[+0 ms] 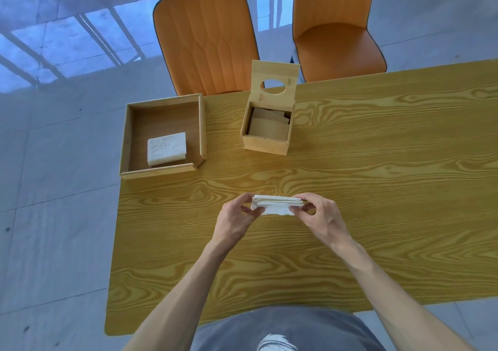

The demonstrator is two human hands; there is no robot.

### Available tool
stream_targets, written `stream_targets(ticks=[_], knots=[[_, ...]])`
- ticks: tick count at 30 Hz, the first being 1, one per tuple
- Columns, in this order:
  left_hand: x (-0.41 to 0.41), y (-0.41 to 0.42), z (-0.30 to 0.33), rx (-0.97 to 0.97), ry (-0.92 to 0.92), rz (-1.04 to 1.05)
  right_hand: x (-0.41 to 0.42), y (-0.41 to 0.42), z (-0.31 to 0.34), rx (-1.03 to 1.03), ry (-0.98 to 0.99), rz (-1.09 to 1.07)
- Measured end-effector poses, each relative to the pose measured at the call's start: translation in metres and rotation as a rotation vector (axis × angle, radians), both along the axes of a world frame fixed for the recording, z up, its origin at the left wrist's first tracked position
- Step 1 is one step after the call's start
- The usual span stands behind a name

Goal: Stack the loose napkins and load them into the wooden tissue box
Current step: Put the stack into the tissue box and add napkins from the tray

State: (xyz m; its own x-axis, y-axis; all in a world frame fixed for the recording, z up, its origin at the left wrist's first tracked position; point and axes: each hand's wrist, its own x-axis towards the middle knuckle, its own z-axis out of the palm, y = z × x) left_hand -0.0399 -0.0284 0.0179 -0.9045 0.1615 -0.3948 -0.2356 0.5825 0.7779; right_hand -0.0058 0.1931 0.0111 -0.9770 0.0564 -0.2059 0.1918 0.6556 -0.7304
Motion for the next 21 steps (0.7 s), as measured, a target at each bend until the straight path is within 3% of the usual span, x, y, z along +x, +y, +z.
stream_targets(ticks=[11, 16, 21], knots=[[-0.128, 0.009, 0.057, 0.028, 0.312, -0.007, -0.108, -0.005, 0.054, -0.048, 0.231, -0.057], [-0.175, 0.014, 0.066, 0.034, 0.312, 0.005, -0.154, -0.01, 0.061, 0.007, 0.262, -0.129], [-0.185, 0.017, 0.058, 0.017, 0.196, -0.018, -0.169, -0.011, 0.05, 0.037, 0.218, -0.142]])
